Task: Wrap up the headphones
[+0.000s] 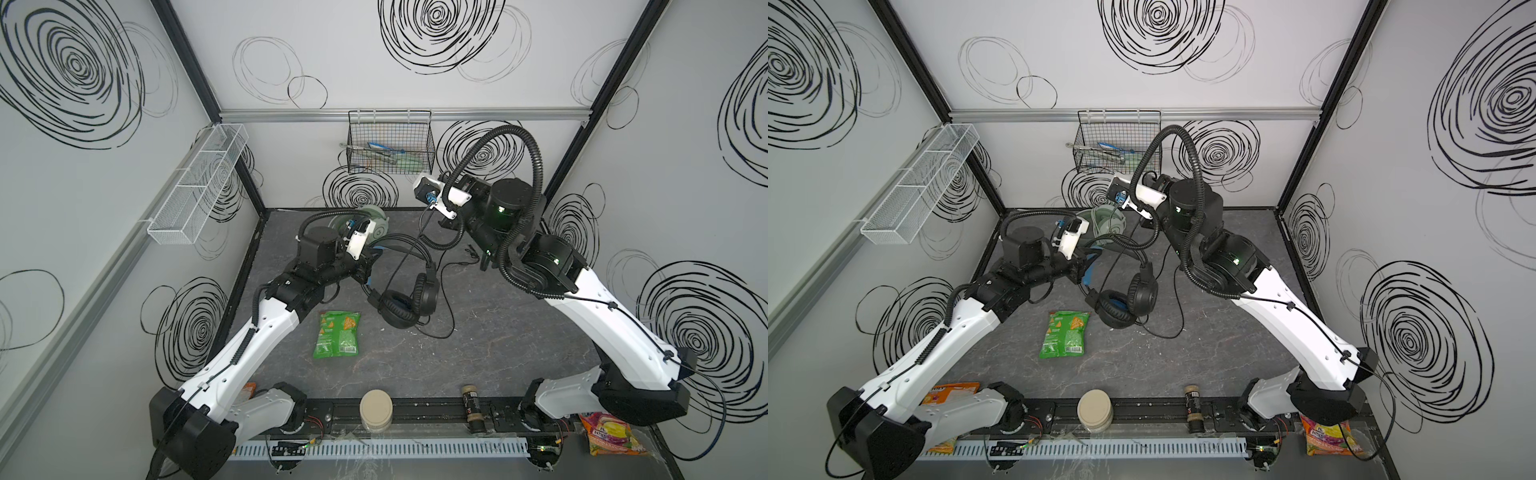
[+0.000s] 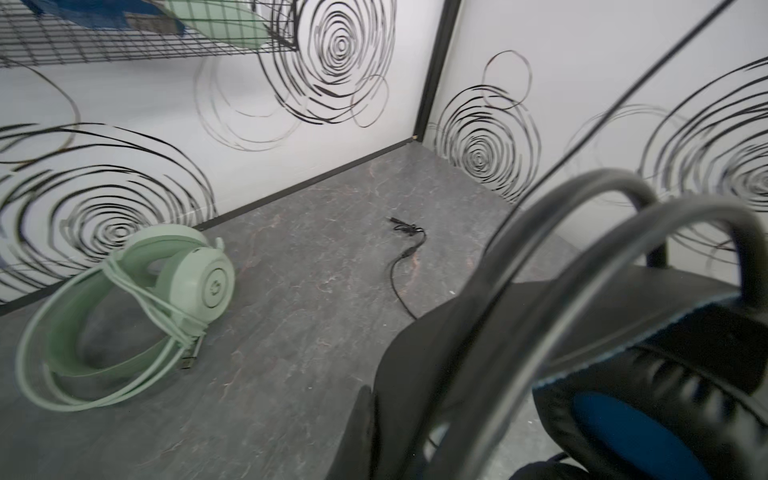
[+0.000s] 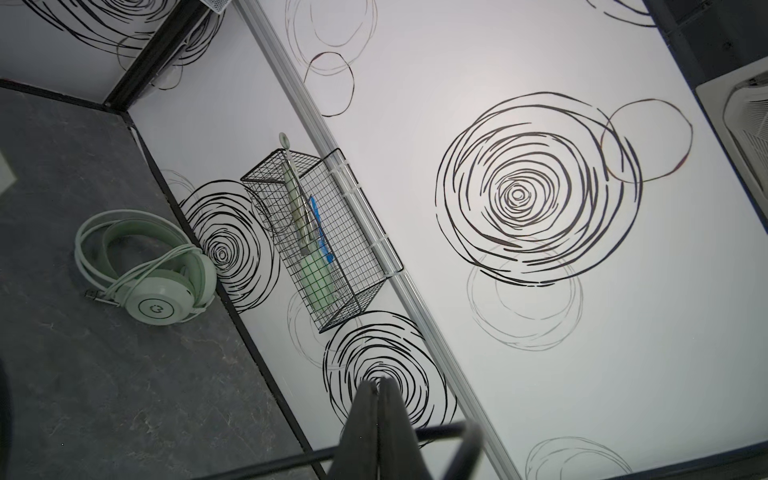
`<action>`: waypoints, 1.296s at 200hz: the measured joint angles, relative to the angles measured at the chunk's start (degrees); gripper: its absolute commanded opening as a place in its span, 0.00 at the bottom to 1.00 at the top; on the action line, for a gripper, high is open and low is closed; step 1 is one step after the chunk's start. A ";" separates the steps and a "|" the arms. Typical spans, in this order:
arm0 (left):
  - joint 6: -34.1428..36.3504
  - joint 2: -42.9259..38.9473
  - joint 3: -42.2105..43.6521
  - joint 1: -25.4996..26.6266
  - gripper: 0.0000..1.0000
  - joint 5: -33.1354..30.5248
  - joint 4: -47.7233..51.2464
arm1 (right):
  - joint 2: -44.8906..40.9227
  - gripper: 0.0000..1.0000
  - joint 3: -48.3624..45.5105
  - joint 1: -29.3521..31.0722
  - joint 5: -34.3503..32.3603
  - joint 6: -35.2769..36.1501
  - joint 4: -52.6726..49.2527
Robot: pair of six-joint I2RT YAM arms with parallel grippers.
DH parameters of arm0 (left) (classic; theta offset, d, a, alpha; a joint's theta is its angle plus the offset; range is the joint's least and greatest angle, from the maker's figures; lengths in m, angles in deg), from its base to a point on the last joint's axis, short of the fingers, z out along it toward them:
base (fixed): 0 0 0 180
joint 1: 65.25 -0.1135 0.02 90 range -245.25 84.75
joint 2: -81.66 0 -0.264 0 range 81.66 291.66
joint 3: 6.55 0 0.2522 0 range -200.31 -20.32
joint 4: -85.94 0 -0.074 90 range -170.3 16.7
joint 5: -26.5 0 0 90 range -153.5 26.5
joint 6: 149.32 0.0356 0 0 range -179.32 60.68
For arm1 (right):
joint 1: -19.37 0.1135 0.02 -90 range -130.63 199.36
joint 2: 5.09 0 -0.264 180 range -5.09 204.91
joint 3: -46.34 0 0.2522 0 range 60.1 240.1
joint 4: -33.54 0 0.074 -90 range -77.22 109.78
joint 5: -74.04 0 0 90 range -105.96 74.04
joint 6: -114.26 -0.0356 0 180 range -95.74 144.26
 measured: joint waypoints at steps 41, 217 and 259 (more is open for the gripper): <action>-7.23 -3.87 3.28 -2.62 0.00 9.29 -5.38 | 0.00 0.00 0.00 -3.50 0.44 -3.52 1.31; -52.09 -0.46 12.52 -3.56 0.00 19.47 -54.05 | -4.09 0.00 -13.20 -12.92 11.96 -22.27 10.29; -61.13 1.05 12.52 -2.60 0.00 18.43 -62.05 | -9.55 0.00 -20.57 -14.47 19.69 -26.03 15.21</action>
